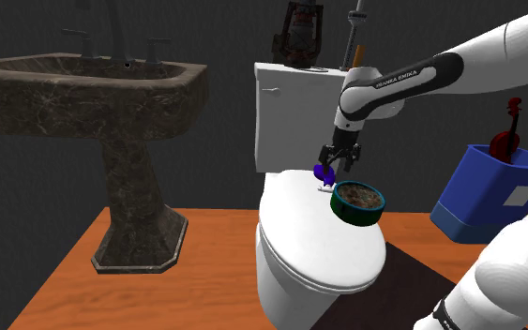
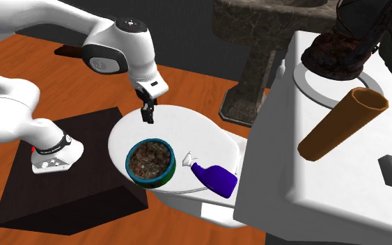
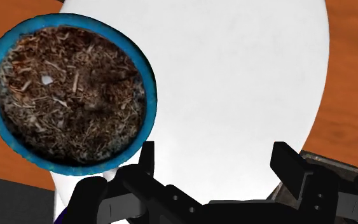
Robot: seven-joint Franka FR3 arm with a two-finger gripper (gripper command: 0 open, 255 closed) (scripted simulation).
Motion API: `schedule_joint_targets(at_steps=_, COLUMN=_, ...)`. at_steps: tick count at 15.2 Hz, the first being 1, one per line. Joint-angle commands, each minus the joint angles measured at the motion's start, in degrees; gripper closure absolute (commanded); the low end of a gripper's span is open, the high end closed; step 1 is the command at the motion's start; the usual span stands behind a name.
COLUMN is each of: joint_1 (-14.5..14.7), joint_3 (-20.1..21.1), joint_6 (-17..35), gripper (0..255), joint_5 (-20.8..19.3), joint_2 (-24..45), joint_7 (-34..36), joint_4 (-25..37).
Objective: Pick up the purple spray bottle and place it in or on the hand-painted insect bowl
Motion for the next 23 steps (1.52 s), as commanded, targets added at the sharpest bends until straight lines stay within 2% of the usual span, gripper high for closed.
schedule_joint_targets(at_steps=1, joint_1=-0.8, joint_3=-0.8, joint_6=1.9, gripper=0, joint_5=-0.1, joint_2=3.9, joint_7=0.4, joint_4=2.1)
schedule_joint_targets(at_steps=11, joint_1=-4.6, joint_3=-4.3, joint_6=8.5, gripper=0, joint_5=1.7, joint_2=23.1, joint_7=2.0, joint_4=15.2)
schedule_joint_targets(at_steps=22, joint_1=-10.4, joint_3=-6.8, joint_6=9.7, gripper=0, joint_5=5.5, joint_2=43.9, joint_7=3.8, joint_4=35.2)
schedule_joint_targets(at_steps=23, joint_1=-10.4, joint_3=-6.7, joint_6=10.3, gripper=0, joint_5=5.6, joint_2=44.4, joint_7=3.7, joint_4=35.1)
